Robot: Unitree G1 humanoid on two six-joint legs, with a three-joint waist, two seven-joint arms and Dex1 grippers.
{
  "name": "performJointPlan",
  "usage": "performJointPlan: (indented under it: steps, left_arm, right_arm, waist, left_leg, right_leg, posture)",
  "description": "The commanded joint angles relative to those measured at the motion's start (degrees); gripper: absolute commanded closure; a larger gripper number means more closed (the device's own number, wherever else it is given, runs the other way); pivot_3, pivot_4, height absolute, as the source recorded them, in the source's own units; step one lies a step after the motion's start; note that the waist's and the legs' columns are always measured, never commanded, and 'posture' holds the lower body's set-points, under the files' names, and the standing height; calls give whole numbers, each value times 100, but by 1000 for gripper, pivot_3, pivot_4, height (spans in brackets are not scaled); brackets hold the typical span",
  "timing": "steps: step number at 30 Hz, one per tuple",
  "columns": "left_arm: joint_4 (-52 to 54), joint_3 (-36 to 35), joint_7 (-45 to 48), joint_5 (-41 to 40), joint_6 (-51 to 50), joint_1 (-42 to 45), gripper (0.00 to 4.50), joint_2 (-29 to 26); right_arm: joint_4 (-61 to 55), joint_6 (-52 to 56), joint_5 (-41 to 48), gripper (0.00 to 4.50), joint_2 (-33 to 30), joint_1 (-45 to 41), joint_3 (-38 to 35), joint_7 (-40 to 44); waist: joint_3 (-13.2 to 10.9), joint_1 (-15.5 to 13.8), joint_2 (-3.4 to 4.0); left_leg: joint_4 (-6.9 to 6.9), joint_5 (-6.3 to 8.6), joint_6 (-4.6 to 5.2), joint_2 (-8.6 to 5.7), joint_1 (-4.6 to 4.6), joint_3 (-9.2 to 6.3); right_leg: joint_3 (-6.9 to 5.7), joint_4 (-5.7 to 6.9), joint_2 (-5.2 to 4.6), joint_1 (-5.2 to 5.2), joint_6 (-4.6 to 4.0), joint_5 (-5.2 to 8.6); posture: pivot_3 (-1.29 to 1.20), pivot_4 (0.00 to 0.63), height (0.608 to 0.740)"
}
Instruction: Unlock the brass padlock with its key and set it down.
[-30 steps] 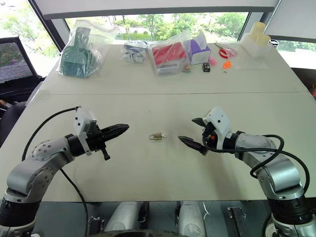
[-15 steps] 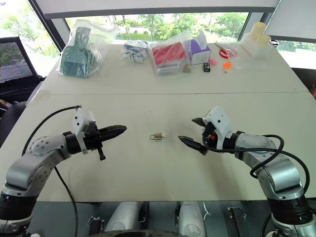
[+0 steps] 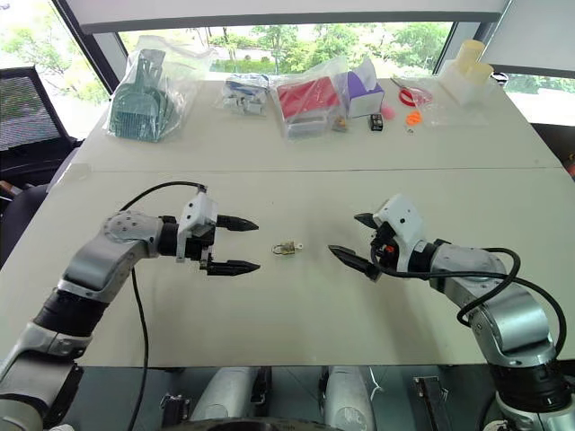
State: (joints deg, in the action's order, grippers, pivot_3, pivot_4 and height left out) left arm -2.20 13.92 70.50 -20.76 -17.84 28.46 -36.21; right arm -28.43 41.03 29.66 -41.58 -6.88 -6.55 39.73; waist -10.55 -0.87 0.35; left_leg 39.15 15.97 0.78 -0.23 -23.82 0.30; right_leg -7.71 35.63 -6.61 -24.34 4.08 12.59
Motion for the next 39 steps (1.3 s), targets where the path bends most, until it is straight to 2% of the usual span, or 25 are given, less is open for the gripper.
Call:
performJointPlan:
  steps: [1, 4, 10, 17, 20, 27, 31, 34, 39]
  left_arm:
    - [-662, 236, 76, 496, 699, 362, 32, 313]
    - [-1408, 292, 44, 686, 1019, 644, 32, 758]
    - [-2297, 404, 27, 1047, 1448, 924, 32, 1292]
    - [-3074, 490, -210, 1596, 2180, 1021, 32, 1534]
    - [-3270, 493, -317, 1705, 2350, 1026, 731, 1636]
    - [-3322, 394, -382, 1702, 2419, 947, 3629, 1688]
    - [-3028, 261, -326, 1543, 2171, 904, 3741, 1543]
    - [-2577, 150, 24, 1286, 1849, 899, 3741, 1292]
    - [-1774, -161, 627, 795, 1135, 1079, 3741, 692]
  right_arm:
    - [-456, 46, 130, 0, -4, 127, -282, -141]
    - [-632, 100, 157, 0, 46, 264, -306, -269]
    - [-786, 133, 166, 0, 68, 399, -346, -435]
    - [-801, 108, 147, 0, 52, 419, -354, -513]
    - [-774, 86, 130, 0, 41, 394, -335, -517]
    - [-681, 50, 77, 0, 34, 273, -251, -506]
    - [-646, 7, 50, 0, 148, 97, -93, -545]
    - [-632, -380, -376, 0, 289, -59, 426, -593]
    - [-301, -1496, -1498, 0, 119, -391, 1477, -234]
  waist:
    - [-1, -9, -1]
    - [-2, -19, -4]
    - [-2, 4, -6]
    - [0, -11, -10]
    - [1, -30, -12]
    - [5, -141, -18]
    - [5, -130, -18]
    - [2, -90, -22]
    - [1, -69, -24]
  left_leg:
    - [0, 0, 0, 0, 0, 0]
    - [2, 0, 0, -1, 1, 0]
    - [2, 0, 0, -1, 5, 3]
    - [4, 0, 1, -1, 18, 11]
    - [4, 0, 1, -1, 27, 19]
    - [7, 0, 1, 0, 48, 44]
    - [7, 0, 1, 2, 48, 49]
    - [6, 0, 1, 12, 49, 62]
    - [1, 0, 1, 15, 42, 75]
  right_leg:
    - [1, 0, -1, 0, 0, 0]
    - [2, 3, -2, 0, 1, 0]
    - [6, 10, -1, 0, 2, -1]
    - [18, 25, -3, 1, 2, -1]
    - [27, 28, -6, 5, 2, -1]
    - [52, 37, -7, 11, 2, -1]
    - [57, 40, -6, 8, 3, -1]
    - [68, 44, 7, -4, 2, -1]
    - [80, 47, 11, -20, 2, 0]
  posture:
    - [0, 150, 740]
    - [0, 150, 740]
    - [0, 150, 740]
    - [0, 150, 740]
    - [0, 150, 740]
    - [0, 150, 740]
    - [0, 150, 740]
    - [0, 150, 740]
    - [0, 150, 740]
